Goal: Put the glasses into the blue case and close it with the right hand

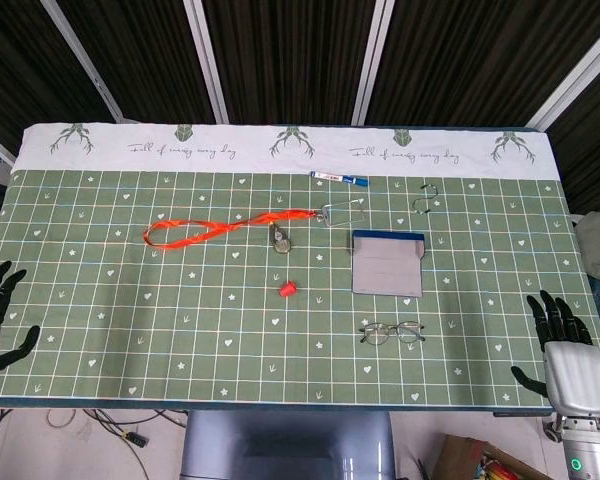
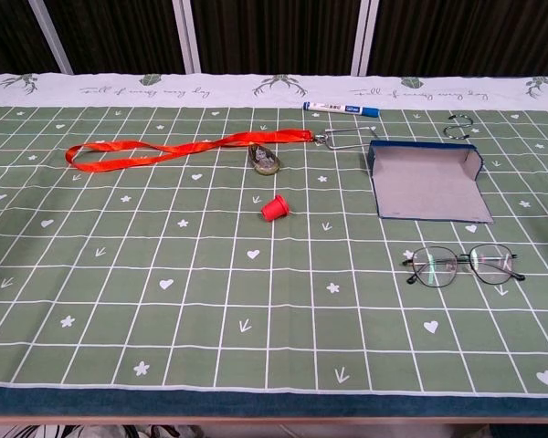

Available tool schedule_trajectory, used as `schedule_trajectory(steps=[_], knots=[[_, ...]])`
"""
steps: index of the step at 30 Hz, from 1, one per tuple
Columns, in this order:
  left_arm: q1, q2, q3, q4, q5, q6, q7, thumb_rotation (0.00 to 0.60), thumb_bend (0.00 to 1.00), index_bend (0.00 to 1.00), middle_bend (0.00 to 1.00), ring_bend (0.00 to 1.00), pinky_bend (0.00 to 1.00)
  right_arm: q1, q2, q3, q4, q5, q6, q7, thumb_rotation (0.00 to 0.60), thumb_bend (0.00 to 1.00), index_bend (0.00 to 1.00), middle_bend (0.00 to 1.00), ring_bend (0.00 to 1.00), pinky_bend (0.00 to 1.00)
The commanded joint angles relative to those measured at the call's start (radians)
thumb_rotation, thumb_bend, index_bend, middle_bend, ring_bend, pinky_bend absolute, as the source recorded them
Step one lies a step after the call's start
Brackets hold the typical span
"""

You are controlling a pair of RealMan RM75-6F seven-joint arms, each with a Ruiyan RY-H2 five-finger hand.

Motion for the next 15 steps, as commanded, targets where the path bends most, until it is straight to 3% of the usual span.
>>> schedule_trajectory(steps=[1, 15], knots=[[0.0, -0.001, 0.001, 0.002, 0.004, 0.002, 0.002, 0.6, 0.34, 0.08, 0.01, 0.0, 0.0, -0.009, 0.002, -0.002, -0.006, -0.015, 0.012, -0.002, 0.6, 0.16, 0.0, 0.0, 0.04, 0.19], [0.0, -0.004, 0.001, 0.003, 0.006, 0.005, 0.011, 0.6, 0.34, 0.08, 0.01, 0.0, 0.0, -0.022, 0.02, -0.002, -0.017, -0.044, 0.003, 0.022, 0.6, 0.15, 0.0, 0.0, 0.04, 0.19]])
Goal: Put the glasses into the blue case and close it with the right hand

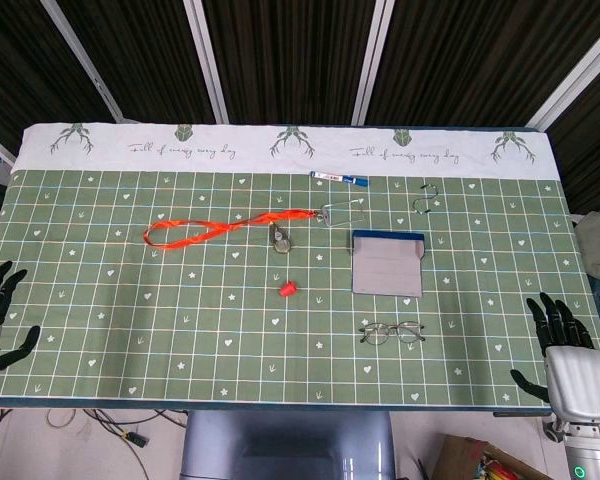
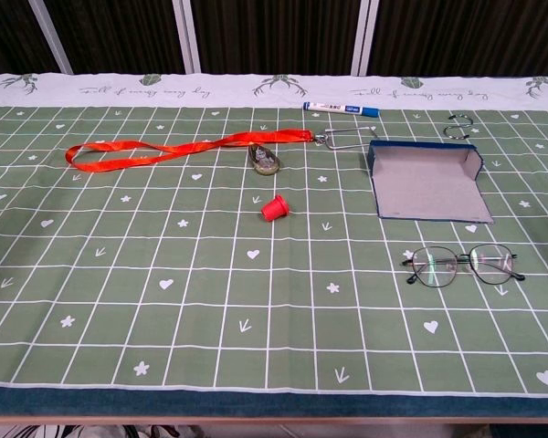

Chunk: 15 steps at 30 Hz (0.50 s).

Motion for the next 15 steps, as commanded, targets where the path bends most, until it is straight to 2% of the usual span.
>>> schedule_trajectory(steps=[1, 10, 15], knots=[[0.001, 0.0, 0.0, 0.0, 0.0, 0.001, 0.001, 0.6, 0.34, 0.08, 0.01, 0.0, 0.0, 0.0, 0.001, 0.001, -0.001, 0.0, -0.006, 0.002, 0.6, 0.16, 0.0, 0.0, 0.04, 0.19], [0.006, -0.007, -0.006, -0.006, -0.011, 0.012, 0.004, 0.6, 0.34, 0.08, 0.01, 0.0, 0.0, 0.022, 0.006, -0.018, -0.008, -0.008, -0.085, 0.011, 0.6, 0.16, 0.0, 0.0, 0.04, 0.19], [0.006, -0.009, -0.01, -0.011, -0.024, 0.008, 0.004, 0.6, 0.34, 0.07, 0.01, 0.0, 0.0, 0.058, 0.031, -0.03, -0.031, -0.007, -0.171, 0.001, 0.6, 0.16, 0.0, 0.0, 0.04, 0.19]])
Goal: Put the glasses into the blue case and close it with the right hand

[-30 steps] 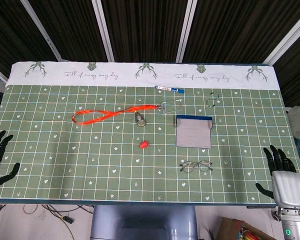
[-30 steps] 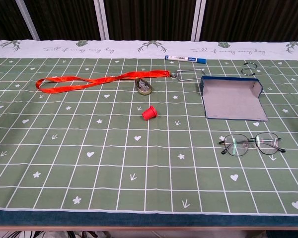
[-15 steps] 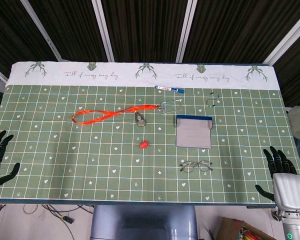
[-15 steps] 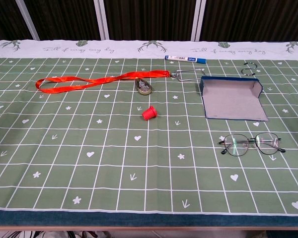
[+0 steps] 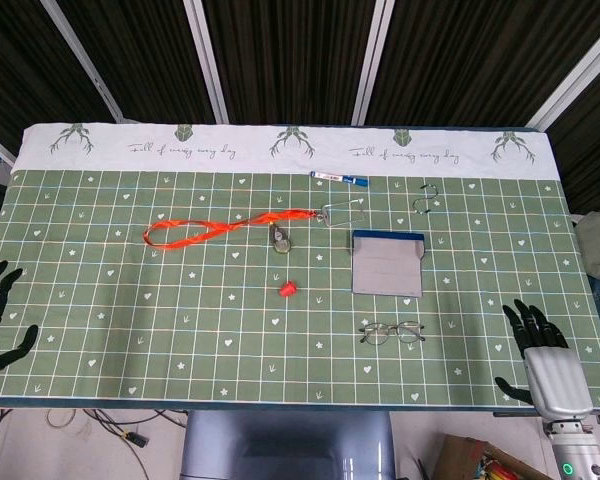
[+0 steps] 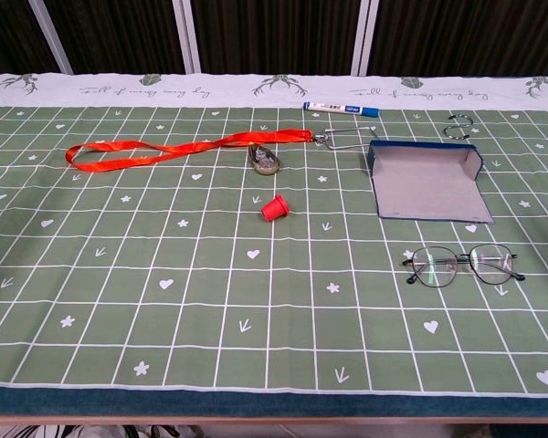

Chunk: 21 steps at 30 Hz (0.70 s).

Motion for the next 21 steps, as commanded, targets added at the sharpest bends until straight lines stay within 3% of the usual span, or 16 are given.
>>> schedule_trajectory(steps=[1, 10, 14, 21], knots=[[-0.001, -0.001, -0.002, -0.002, -0.007, -0.005, 0.002, 0.6, 0.34, 0.07, 0.01, 0.0, 0.0, 0.04, 0.027, -0.009, -0.024, -0.001, -0.076, -0.014, 0.6, 0.15, 0.0, 0.0, 0.04, 0.19], [-0.007, 0.005, -0.005, -0.014, -0.029, -0.028, 0.015, 0.6, 0.34, 0.07, 0.01, 0.0, 0.0, 0.211, 0.066, 0.056, -0.13, 0.133, -0.353, -0.076, 0.6, 0.19, 0.13, 0.0, 0.04, 0.19], [-0.006, 0.007, -0.005, -0.018, -0.034, -0.03, 0.015, 0.6, 0.34, 0.07, 0.01, 0.0, 0.0, 0.281, 0.016, 0.098, -0.142, 0.213, -0.424, -0.141, 0.6, 0.25, 0.19, 0.0, 0.04, 0.19], [-0.008, 0.011, -0.008, -0.024, -0.048, -0.039, 0.011, 0.6, 0.34, 0.07, 0.0, 0.0, 0.0, 0.376, -0.11, 0.147, -0.115, 0.373, -0.476, -0.272, 0.6, 0.26, 0.26, 0.0, 0.04, 0.19]])
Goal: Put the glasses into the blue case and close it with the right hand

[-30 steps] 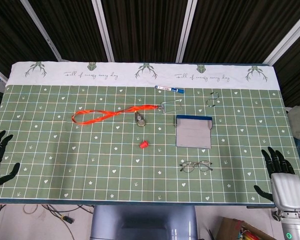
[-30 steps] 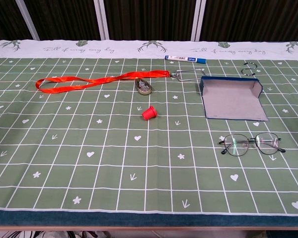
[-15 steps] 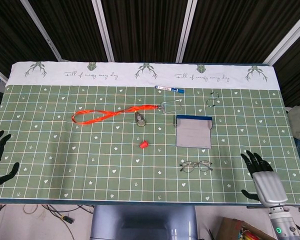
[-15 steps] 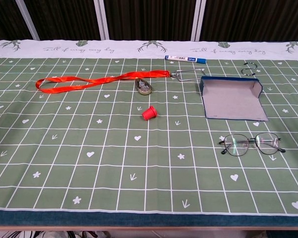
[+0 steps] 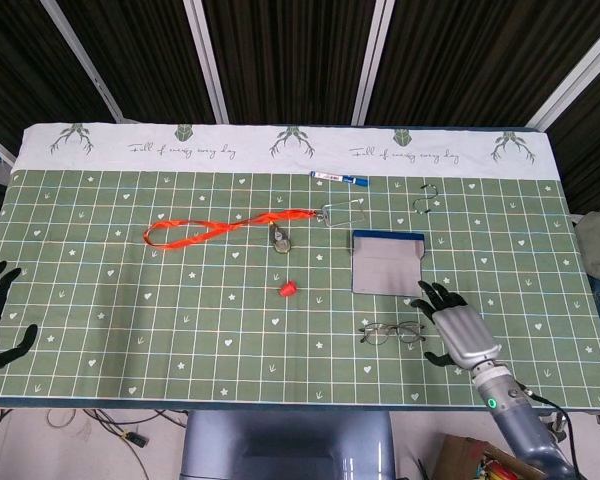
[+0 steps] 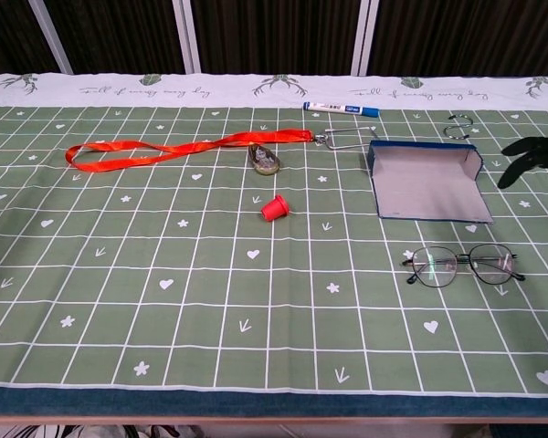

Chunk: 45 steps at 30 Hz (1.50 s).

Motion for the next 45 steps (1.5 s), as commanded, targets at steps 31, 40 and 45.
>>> schedule_trajectory(steps=[31, 40, 45], knots=[[-0.01, 0.009, -0.006, -0.021, -0.044, -0.035, 0.024, 0.6, 0.34, 0.07, 0.01, 0.0, 0.0, 0.18, -0.27, 0.007, 0.184, 0.314, -0.02, -0.19, 0.6, 0.39, 0.45, 0.0, 0.04, 0.19], [-0.01, 0.009, -0.007, -0.021, -0.048, -0.036, 0.026, 0.6, 0.34, 0.07, 0.01, 0.0, 0.0, 0.189, -0.283, -0.003, 0.223, 0.32, -0.026, -0.166, 0.6, 0.4, 0.49, 0.0, 0.04, 0.19], [-0.01, 0.01, -0.007, -0.021, -0.048, -0.036, 0.025, 0.6, 0.34, 0.07, 0.01, 0.0, 0.0, 0.195, -0.289, -0.008, 0.238, 0.319, -0.031, -0.156, 0.6, 0.4, 0.53, 0.0, 0.05, 0.19]])
